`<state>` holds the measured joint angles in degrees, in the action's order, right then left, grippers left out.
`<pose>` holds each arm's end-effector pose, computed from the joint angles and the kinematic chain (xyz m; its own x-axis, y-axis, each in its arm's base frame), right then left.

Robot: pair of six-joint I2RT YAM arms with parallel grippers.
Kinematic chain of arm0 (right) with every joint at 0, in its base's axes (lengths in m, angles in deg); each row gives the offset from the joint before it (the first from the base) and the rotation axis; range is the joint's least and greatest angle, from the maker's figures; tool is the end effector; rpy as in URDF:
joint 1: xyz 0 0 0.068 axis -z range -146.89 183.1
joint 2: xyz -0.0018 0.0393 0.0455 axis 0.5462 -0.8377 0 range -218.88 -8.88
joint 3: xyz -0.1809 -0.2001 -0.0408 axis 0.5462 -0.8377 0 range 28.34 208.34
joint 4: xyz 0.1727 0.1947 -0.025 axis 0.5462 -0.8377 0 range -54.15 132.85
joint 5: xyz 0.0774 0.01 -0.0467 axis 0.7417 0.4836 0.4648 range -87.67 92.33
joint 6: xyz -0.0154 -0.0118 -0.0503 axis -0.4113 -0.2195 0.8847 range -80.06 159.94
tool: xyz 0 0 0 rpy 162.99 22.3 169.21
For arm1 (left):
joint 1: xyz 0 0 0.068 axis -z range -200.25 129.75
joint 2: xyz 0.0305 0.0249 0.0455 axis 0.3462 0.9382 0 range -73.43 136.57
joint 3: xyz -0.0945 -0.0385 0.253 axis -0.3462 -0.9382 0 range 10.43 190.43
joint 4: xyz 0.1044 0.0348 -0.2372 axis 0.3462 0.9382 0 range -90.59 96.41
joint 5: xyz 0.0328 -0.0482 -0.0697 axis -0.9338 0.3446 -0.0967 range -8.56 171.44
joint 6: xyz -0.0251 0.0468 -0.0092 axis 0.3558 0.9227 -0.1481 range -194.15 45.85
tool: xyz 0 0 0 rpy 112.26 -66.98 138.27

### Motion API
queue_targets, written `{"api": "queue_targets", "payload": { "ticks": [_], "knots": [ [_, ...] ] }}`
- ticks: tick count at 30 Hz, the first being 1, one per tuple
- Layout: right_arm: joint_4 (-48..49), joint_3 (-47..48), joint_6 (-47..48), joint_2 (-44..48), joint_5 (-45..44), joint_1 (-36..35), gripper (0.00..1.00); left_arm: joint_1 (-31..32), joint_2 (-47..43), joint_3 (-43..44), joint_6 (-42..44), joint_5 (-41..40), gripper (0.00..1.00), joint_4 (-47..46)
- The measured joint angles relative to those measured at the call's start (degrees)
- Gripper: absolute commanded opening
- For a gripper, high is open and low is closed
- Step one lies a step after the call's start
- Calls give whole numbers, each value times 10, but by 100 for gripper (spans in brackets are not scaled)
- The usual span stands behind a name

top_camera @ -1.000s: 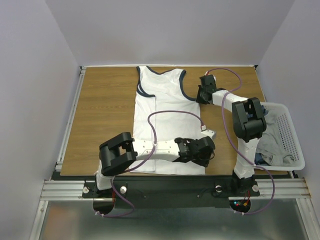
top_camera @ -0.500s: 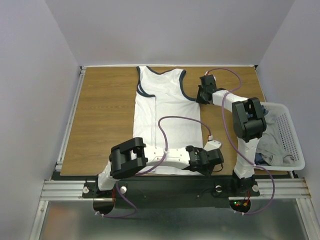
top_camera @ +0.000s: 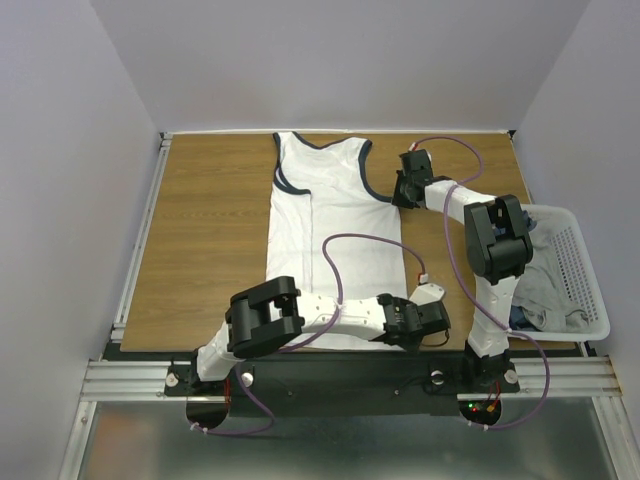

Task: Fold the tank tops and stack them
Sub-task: Fold the tank top

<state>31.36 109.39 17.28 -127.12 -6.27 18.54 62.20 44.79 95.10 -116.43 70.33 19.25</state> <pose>0.4354 0.1076 0.1639 -0.7297 0.2040 -0.6526 0.1389 0.9788 0.1507 0.0655 -0.4424 0.1733 -0.7223 0.4254 -0.5453 0.6376 0.7150 -0.2867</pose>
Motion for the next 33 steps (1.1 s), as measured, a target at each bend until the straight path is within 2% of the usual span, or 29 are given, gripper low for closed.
{"api": "queue_targets", "payload": {
  "ticks": [4, 11, 23, 33],
  "knots": [
    [0, 0, 0, 0, 0, 0, 6, 0, 0, 0, 5, -6, 0, 2],
    [-2, 3, -1, 0, 1, 0, 3, 0, -19, -25, 13, -13, 0, -20],
    [-16, 41, -53, 14, 48, 4, 0, -30, -218, -199, 12, -7, 0, -128],
    [-20, 68, -113, 14, 90, -5, 0, -68, -324, -356, -27, 8, 0, -189]
  ]
}}
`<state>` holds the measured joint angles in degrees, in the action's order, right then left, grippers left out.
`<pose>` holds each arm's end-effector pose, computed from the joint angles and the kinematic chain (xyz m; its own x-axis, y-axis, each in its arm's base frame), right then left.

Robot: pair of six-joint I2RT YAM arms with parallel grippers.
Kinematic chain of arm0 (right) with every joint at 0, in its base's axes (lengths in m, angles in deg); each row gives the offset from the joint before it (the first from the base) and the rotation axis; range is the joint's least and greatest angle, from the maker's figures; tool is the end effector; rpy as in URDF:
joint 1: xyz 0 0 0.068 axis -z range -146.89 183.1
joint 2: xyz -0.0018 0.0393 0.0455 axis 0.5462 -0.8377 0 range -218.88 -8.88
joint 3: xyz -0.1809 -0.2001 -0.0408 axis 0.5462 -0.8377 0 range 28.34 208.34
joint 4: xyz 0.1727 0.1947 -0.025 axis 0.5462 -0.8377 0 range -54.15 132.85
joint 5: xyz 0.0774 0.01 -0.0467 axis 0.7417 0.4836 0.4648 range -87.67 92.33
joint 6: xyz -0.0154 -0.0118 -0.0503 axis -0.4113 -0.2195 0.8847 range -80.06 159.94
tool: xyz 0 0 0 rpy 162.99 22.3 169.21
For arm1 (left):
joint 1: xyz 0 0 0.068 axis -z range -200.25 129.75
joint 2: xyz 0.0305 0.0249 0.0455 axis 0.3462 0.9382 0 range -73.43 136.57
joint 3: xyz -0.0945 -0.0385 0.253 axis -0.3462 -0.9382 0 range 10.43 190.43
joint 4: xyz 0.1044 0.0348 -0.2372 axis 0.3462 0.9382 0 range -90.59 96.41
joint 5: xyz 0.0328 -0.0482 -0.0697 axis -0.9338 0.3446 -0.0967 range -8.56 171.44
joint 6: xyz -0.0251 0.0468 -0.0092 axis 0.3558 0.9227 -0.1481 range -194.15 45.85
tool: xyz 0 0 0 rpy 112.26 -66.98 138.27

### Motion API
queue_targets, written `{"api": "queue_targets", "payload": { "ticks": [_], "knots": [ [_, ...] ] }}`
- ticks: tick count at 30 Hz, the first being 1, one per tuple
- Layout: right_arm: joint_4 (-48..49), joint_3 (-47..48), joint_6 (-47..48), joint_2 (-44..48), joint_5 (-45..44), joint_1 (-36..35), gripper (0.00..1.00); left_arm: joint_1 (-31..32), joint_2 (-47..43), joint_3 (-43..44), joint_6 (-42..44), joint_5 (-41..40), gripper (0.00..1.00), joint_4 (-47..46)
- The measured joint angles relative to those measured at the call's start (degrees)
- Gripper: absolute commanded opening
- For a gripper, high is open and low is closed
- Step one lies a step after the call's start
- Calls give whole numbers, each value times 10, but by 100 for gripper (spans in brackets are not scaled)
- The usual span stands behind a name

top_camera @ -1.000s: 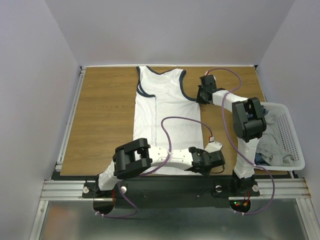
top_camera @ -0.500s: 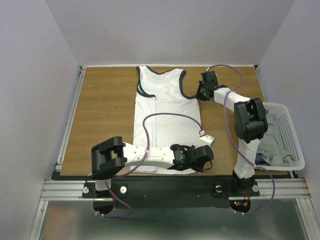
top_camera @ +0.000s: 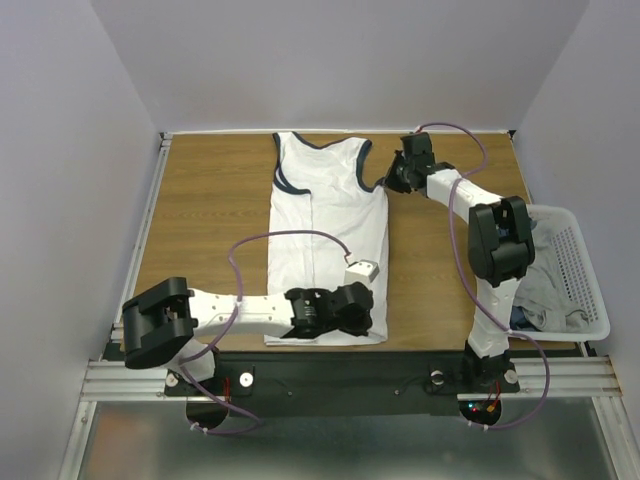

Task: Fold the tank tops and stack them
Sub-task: Fold the tank top

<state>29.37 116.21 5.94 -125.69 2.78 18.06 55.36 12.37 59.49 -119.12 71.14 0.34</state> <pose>0.4474 0.1205 0.2092 -0.6883 0.3941 -0.6091 0.1445 0.8973 0.4172 0.0855 -0.3076 0.2117 -0.7561 0.1491 -0.6372 0.5420 0.6883 -0.4821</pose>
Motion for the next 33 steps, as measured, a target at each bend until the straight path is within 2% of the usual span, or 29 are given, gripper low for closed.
{"api": "queue_targets", "payload": {
  "ticks": [6, 12, 19, 26, 33],
  "knots": [
    [-8, 40, -33, -3, -5, -28, 0, -6, -68, -66, -41, -2, 0, -19],
    [-7, 96, -58, -44, -22, -68, 0, -7, -122, -116, -88, -12, 0, -19],
    [-10, 127, -79, -97, -49, -106, 0, -7, -158, -143, -137, -24, 0, 23],
    [-11, 115, -70, -90, -89, -106, 1, -7, -166, -133, -124, -28, 0, 37],
    [-14, 36, -16, -22, -122, -53, 1, -7, -71, -14, -56, 17, 0, -6]
  ]
}}
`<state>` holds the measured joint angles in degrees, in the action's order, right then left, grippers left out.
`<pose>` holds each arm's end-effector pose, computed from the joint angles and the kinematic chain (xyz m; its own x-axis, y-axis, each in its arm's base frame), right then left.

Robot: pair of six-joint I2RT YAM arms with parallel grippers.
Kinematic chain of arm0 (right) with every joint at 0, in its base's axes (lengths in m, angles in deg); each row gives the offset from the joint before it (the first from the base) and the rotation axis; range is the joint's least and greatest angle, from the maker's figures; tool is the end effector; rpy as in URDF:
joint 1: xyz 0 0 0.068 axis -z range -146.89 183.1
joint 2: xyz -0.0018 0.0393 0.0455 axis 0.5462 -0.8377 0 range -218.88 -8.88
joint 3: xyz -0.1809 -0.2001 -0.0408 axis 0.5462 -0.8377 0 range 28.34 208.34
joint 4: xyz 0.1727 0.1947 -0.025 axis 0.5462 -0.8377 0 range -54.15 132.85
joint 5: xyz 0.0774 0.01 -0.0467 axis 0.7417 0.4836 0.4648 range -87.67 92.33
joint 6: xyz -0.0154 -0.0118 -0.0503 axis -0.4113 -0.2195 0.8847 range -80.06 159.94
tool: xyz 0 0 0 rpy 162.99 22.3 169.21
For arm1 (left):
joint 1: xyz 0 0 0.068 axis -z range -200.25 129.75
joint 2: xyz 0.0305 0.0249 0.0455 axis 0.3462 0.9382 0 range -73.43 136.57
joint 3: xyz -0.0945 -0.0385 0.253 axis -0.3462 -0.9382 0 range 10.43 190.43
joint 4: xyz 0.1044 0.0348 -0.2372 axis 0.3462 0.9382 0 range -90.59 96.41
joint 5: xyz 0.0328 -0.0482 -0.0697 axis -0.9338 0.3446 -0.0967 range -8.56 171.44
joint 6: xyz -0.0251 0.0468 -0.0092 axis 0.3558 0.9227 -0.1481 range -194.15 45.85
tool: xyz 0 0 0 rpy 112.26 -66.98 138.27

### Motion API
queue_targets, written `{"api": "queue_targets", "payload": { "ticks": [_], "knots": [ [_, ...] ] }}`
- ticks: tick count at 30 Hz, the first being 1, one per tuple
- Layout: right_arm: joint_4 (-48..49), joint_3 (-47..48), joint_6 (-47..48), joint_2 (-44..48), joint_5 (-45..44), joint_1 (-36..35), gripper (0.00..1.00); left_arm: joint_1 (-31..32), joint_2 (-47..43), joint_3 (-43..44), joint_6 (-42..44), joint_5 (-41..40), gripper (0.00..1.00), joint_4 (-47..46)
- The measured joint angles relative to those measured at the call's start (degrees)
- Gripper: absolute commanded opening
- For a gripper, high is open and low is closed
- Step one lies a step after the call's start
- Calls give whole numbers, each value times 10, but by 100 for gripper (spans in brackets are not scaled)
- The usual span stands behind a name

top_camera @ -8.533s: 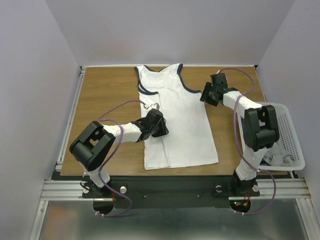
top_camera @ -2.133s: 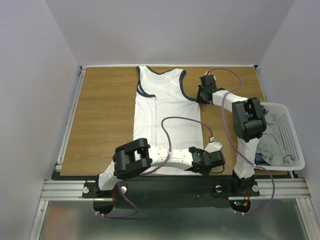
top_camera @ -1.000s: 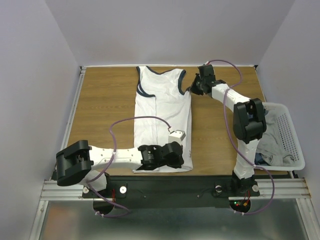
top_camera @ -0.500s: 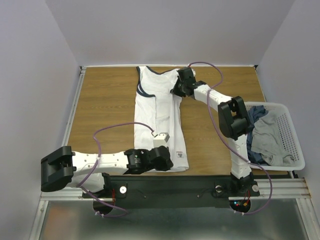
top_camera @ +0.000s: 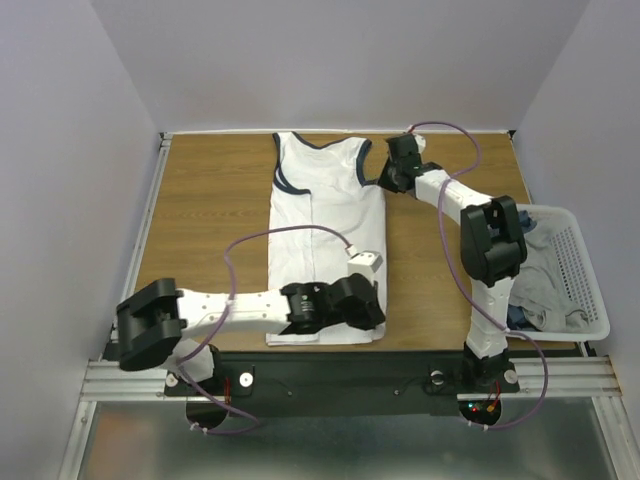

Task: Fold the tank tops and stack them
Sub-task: Fold the tank top

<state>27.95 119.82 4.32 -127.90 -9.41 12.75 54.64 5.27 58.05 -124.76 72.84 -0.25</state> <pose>0.4463 0.1578 0.2109 -0.6306 0.3743 -0.6799 0.2062 0.9253 0.3182 0.0839 -0.2904 0.2404 -0.7983 0.0250 -0.6018 0.4796 0.6307 -0.6101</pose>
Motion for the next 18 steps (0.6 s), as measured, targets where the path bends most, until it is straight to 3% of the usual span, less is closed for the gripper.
{"api": "queue_targets", "payload": {
  "ticks": [6, 10, 16, 18],
  "knots": [
    [-1, -46, 48, 19, -24, 54, 4, 1, 167, 103, 50, 74, 0, -70],
    [-1, -65, 73, 19, -35, 62, 12, 4, 277, 162, 78, 127, 0, -80],
    [0, -70, 91, 19, -36, 65, 22, 6, 307, 183, 98, 160, 0, -79],
    [-1, -70, 93, 19, -36, 66, 30, 6, 307, 191, 102, 166, 0, -81]
  ]
}}
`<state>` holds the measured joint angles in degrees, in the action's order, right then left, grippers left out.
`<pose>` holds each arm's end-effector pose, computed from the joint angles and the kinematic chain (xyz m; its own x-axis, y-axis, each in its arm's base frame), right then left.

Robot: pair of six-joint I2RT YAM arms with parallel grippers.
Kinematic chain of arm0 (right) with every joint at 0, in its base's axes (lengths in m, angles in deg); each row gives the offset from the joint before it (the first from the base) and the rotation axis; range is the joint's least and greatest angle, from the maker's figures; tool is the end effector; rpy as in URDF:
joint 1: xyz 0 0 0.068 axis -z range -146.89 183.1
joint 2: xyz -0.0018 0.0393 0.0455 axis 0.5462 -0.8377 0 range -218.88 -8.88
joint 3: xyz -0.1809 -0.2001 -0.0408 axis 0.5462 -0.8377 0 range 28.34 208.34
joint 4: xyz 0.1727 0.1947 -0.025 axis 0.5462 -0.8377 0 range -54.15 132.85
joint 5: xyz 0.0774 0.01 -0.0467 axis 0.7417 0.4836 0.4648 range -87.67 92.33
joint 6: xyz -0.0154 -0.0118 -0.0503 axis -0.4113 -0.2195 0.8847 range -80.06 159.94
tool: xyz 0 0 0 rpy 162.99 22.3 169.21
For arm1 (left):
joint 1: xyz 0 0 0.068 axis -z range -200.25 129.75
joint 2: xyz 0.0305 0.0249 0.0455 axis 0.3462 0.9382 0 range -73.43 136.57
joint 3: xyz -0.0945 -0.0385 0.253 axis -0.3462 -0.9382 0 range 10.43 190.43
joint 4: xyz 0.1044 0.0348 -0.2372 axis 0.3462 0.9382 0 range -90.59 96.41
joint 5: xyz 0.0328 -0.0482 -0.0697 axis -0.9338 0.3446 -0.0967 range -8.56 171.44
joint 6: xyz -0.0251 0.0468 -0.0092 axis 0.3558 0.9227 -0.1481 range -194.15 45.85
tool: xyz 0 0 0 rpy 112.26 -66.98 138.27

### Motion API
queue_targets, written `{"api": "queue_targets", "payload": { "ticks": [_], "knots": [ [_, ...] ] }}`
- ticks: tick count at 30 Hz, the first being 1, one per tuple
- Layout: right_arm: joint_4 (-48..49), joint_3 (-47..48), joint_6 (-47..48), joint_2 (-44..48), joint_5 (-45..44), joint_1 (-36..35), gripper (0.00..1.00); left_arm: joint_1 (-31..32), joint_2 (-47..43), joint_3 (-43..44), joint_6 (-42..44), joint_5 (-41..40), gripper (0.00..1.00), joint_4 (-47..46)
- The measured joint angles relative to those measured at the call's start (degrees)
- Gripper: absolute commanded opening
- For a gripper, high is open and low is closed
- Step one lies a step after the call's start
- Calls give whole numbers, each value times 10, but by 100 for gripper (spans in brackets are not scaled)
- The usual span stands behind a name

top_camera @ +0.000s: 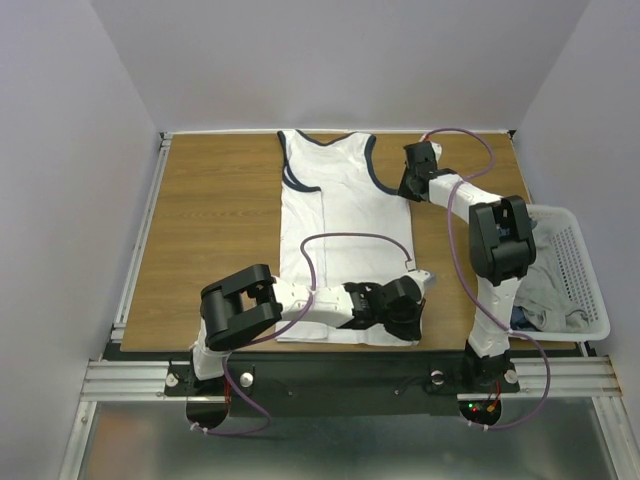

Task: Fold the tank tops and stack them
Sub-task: Fold the tank top

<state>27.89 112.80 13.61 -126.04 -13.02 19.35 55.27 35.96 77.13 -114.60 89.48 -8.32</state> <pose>0.4413 0.0983 0.1865 -0.6683 0.2768 -0.6905 0.2683 0.9554 0.1233 0.0996 -0.4059 0.1780 -0.7496 0.3336 -0.5716 0.6584 0.4639 -0.5927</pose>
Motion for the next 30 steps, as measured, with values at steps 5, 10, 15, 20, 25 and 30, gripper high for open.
{"api": "queue_targets", "payload": {
  "ticks": [5, 10, 15, 20, 25, 30],
  "knots": [
    [0, 0, 4, 0, 1, 4, 49, 0, 0, 5, 6, 8, 0, -4],
    [0, 0, 6, 0, 2, 9, 49, 0, -2, 0, 6, 8, 0, -12],
    [5, -14, 4, 0, 6, 17, 49, -10, -27, -38, 0, 12, 0, -31],
    [5, -33, 0, 0, 21, 28, 47, -21, -42, -53, -7, 17, 0, -42],
    [13, -38, -4, 0, 36, 30, 37, -21, -42, -53, -10, 21, 0, -49],
    [23, -38, -5, 0, 44, 30, 25, -21, -42, -53, -10, 21, 0, -49]
  ]
}}
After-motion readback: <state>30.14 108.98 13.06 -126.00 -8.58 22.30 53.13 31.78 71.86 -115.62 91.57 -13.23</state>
